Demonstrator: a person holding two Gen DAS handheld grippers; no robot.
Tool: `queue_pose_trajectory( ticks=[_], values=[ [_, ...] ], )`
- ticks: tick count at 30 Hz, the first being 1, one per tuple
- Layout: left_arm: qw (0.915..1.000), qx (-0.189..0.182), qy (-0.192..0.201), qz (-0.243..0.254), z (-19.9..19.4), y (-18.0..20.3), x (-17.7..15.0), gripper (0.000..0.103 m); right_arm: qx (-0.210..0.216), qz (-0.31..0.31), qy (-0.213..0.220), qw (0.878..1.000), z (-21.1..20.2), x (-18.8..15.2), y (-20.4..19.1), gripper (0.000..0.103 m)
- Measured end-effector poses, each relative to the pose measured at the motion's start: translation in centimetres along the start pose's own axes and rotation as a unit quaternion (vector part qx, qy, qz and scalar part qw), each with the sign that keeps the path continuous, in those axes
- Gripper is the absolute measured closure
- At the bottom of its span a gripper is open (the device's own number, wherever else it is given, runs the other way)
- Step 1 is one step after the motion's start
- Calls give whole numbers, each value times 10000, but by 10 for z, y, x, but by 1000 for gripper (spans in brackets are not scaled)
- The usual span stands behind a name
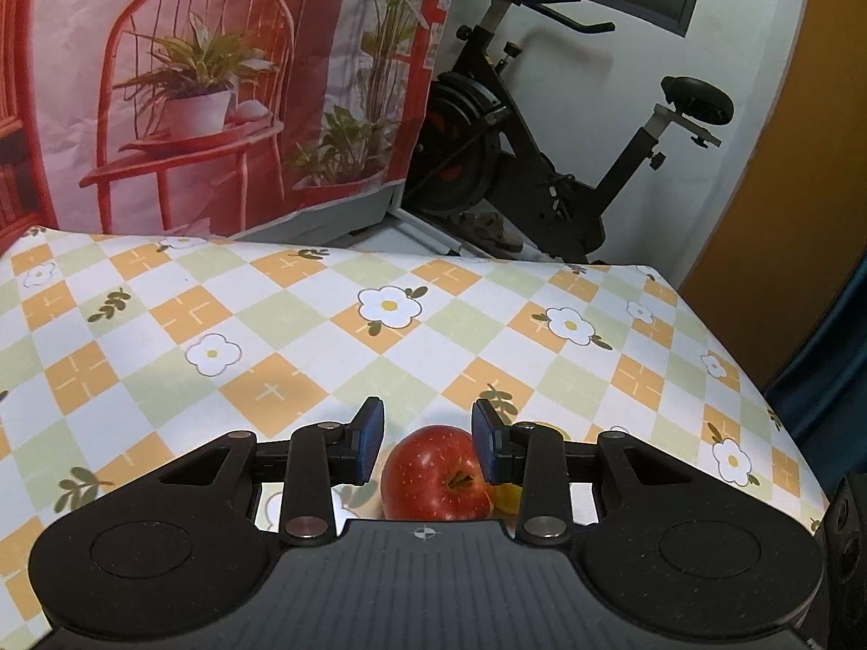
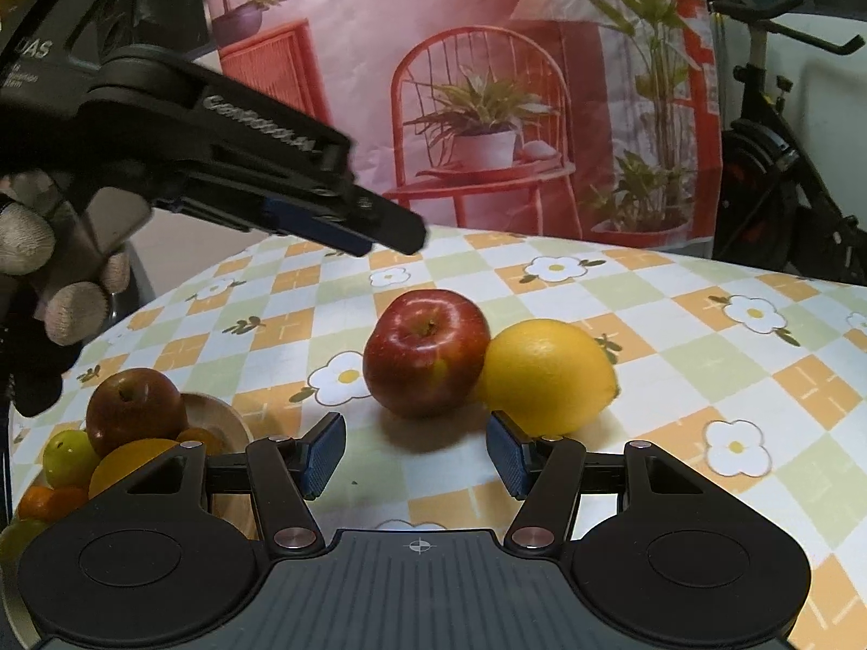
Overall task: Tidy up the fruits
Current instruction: 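Grasp the red apple between both tools and lift it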
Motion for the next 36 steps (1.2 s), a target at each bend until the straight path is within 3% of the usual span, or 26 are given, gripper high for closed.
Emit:
queue_pose_trajectory(
  ticks=[13,24,36],
  values=[
    [9978,-591,-310,-58,17,1,-13,66,-54,-9,-284,9996,25,1,-2,49],
    [9978,-457,-448,-145,22,-25,-25,65,-96,-31,-307,9995,35,6,-5,49],
    [9954,-718,-529,-343,25,-32,-27,65,-250,-190,-215,9993,49,16,-9,48]
  ],
)
Point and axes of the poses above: each gripper's, at about its wrist camera, not at the fingertips, and z roughly the way its jaws point, y to its right, x to its top, the point moved 10 cm from there along z, roughly the way its jaws point, and after that the axes turned 6 degrees about z, right-handed, at the moved point
